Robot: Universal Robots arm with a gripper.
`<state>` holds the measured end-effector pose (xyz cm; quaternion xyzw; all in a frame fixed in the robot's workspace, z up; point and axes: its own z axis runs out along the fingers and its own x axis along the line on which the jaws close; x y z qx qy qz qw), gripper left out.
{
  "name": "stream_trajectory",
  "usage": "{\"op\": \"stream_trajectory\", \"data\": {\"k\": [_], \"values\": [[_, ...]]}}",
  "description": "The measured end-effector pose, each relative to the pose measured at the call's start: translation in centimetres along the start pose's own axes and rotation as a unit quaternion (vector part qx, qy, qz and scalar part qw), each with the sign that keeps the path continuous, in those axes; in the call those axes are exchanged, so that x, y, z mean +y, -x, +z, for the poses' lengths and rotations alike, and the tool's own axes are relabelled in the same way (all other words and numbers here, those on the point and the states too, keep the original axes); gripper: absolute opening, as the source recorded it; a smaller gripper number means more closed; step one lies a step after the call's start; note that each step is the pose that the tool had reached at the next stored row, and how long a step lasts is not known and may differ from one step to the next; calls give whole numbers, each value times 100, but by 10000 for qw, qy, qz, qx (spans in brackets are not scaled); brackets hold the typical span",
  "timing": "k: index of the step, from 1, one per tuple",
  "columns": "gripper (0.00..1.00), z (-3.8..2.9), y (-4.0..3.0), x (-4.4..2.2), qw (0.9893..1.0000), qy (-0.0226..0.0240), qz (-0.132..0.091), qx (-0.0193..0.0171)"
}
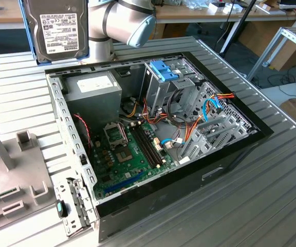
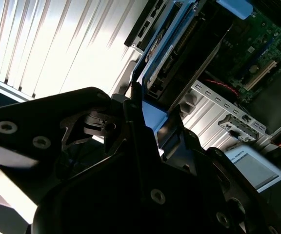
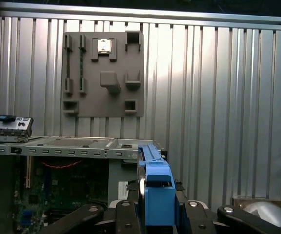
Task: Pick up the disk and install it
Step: 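Pick up the disk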
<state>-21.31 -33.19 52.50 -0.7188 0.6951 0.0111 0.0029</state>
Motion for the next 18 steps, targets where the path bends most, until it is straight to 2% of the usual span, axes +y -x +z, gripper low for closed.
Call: {"op": "stream_trajectory", "data": {"k": [3, 8, 15, 18], "values": [[36, 0, -1, -13, 10000, 0, 0, 0], [36, -1, -2, -111, 10000, 0, 0, 0], [36, -3, -2, -311, 10000, 0, 0, 0], [36, -3, -5, -372, 10000, 0, 0, 1]]}}
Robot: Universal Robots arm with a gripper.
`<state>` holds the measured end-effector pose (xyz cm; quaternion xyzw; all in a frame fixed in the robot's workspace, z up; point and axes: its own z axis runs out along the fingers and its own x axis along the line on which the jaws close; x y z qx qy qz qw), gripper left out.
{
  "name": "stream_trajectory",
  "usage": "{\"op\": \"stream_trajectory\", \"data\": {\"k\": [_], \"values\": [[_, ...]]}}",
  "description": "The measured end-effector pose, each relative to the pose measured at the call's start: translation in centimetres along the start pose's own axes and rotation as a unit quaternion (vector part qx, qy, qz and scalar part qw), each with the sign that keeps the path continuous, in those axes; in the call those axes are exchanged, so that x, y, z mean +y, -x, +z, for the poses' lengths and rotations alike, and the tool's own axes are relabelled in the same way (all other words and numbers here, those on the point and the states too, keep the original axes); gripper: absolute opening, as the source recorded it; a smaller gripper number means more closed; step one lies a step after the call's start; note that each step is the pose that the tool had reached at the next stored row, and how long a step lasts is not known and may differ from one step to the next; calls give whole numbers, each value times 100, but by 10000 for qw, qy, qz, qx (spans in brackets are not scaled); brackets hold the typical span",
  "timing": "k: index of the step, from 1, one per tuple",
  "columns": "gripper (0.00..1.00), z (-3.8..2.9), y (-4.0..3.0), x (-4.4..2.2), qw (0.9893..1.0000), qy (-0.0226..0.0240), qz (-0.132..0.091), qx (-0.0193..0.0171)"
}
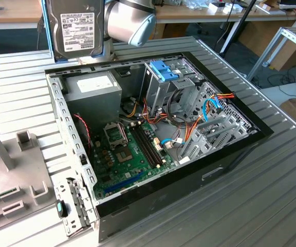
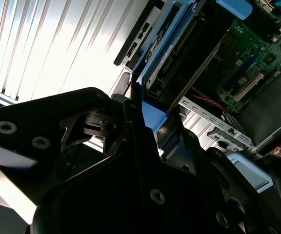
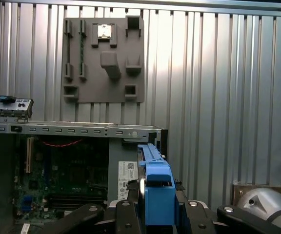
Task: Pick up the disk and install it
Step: 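Pick up the disk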
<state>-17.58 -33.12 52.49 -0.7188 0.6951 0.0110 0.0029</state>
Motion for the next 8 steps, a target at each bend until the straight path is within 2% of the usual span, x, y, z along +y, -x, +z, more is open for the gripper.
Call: {"op": "stream_trajectory", "data": {"k": [2, 4, 8], "values": [[36, -1, -24, -43, 10000, 0, 0, 0], [36, -2, -88, -78, 10000, 0, 0, 0], [36, -4, -158, -108, 10000, 0, 0, 0]]}}
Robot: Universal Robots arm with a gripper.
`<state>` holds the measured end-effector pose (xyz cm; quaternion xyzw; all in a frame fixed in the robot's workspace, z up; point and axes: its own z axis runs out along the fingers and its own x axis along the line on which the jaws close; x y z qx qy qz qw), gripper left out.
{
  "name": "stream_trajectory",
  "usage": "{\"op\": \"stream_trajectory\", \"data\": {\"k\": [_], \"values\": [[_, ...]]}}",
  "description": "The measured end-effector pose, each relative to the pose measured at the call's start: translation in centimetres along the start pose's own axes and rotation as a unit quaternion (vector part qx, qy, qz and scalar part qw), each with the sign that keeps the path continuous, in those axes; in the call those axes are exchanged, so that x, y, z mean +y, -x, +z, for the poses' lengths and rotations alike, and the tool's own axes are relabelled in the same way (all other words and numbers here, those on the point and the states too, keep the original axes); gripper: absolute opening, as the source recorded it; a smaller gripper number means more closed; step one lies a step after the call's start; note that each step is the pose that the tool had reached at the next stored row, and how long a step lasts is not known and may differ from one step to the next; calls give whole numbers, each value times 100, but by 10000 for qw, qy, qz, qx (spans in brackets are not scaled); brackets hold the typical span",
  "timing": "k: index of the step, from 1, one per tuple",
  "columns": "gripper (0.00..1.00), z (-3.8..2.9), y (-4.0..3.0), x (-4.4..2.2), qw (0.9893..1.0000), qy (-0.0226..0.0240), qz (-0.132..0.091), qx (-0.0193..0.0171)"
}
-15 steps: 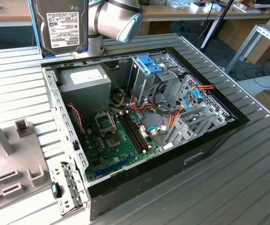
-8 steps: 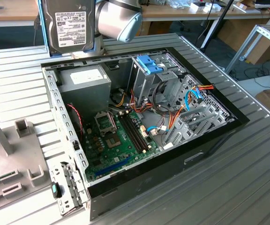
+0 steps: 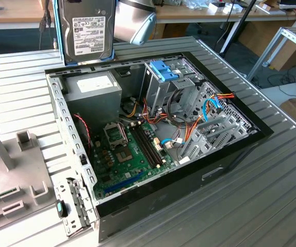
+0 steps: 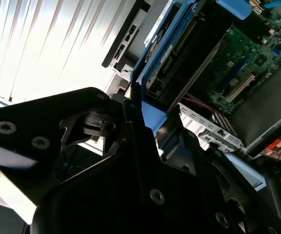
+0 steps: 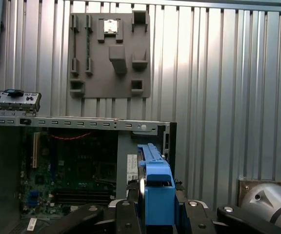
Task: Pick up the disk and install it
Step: 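Pick up the disk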
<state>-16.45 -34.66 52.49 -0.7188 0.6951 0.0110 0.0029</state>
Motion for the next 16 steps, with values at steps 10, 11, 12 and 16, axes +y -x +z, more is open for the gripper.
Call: {"op": "stream_trajectory", "data": {"k": [10, 11, 12, 16], "values": [[36, 0, -3, -4, 10000, 0, 0, 0], [36, -1, -3, -4, 10000, 0, 1, 0], [36, 0, -3, -4, 10000, 0, 0, 0], [36, 0, -14, -3, 10000, 0, 0, -2]]}}
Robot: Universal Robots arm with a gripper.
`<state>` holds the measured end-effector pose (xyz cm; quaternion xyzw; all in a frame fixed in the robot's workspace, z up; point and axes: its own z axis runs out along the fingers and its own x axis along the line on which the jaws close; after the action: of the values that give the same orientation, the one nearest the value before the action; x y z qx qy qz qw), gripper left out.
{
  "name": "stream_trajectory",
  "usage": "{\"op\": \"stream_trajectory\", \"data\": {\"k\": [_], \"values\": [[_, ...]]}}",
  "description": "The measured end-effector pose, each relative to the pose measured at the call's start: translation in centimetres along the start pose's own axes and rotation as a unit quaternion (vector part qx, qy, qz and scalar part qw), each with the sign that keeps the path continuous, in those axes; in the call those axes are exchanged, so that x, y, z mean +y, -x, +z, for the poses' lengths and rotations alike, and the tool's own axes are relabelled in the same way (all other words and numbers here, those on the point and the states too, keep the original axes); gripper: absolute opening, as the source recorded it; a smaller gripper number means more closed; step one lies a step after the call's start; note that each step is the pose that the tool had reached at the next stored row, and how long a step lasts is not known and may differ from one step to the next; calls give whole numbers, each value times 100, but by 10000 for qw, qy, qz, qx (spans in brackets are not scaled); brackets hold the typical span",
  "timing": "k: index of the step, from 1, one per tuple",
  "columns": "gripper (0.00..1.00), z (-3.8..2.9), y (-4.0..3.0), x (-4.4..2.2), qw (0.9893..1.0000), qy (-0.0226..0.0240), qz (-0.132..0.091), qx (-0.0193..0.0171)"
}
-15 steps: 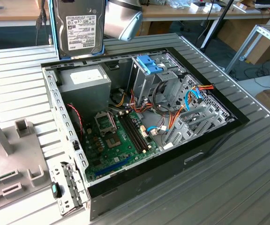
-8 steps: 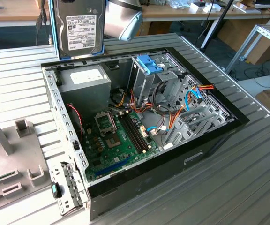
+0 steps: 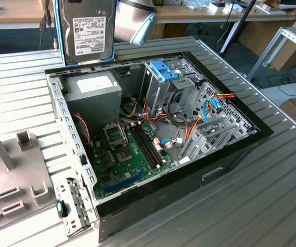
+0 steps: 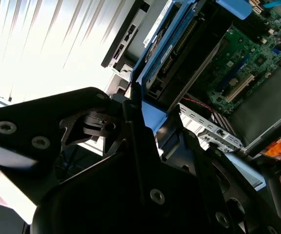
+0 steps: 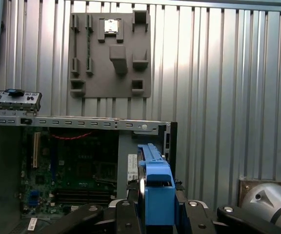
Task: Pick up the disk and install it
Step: 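Pick up the disk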
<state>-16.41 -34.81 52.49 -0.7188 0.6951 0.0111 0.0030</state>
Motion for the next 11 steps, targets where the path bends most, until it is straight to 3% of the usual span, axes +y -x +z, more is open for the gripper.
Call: {"op": "stream_trajectory", "data": {"k": [4, 8, 11], "values": [[36, 0, -13, -1, 10000, 0, 0, 0], [36, -2, -26, -74, 10000, 0, 0, 2], [36, -2, -35, -88, 10000, 0, 1, 4]]}}
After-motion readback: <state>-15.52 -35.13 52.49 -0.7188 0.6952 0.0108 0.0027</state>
